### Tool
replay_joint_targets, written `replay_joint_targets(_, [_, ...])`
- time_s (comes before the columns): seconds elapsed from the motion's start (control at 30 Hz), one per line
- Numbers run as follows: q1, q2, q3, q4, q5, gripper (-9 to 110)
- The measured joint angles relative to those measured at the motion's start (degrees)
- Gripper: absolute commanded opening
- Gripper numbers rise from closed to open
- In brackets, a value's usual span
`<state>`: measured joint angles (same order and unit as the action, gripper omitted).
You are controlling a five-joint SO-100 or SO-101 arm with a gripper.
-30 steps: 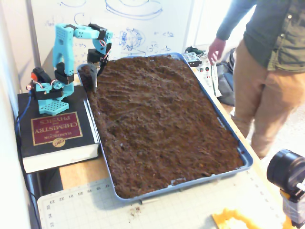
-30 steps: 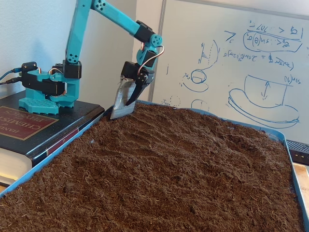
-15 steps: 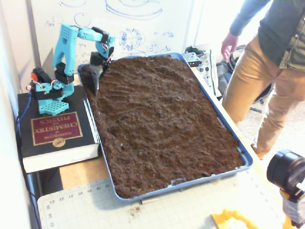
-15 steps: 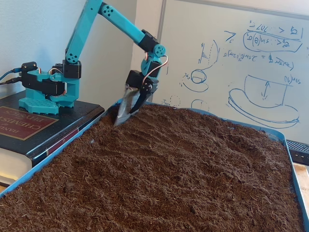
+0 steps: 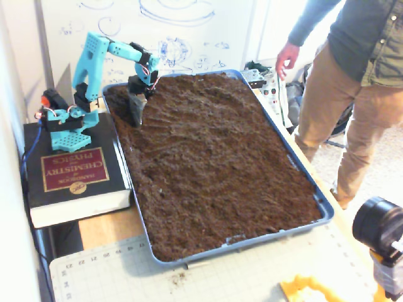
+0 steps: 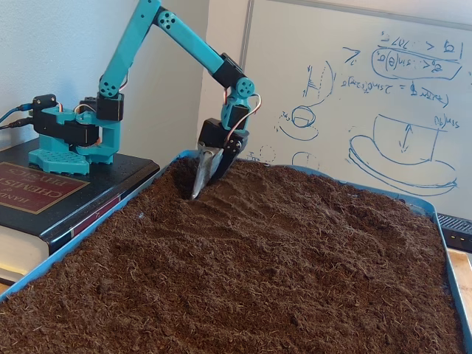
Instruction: Build a berm.
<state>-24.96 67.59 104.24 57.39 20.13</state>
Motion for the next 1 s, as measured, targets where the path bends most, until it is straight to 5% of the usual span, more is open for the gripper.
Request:
replay_joint_targets(0.33, [8.96, 2.55, 0.0, -1.41, -8.61, 0])
replay_joint_targets(1.0, [14.33, 7.82, -11.43, -2.81, -9.32, 0])
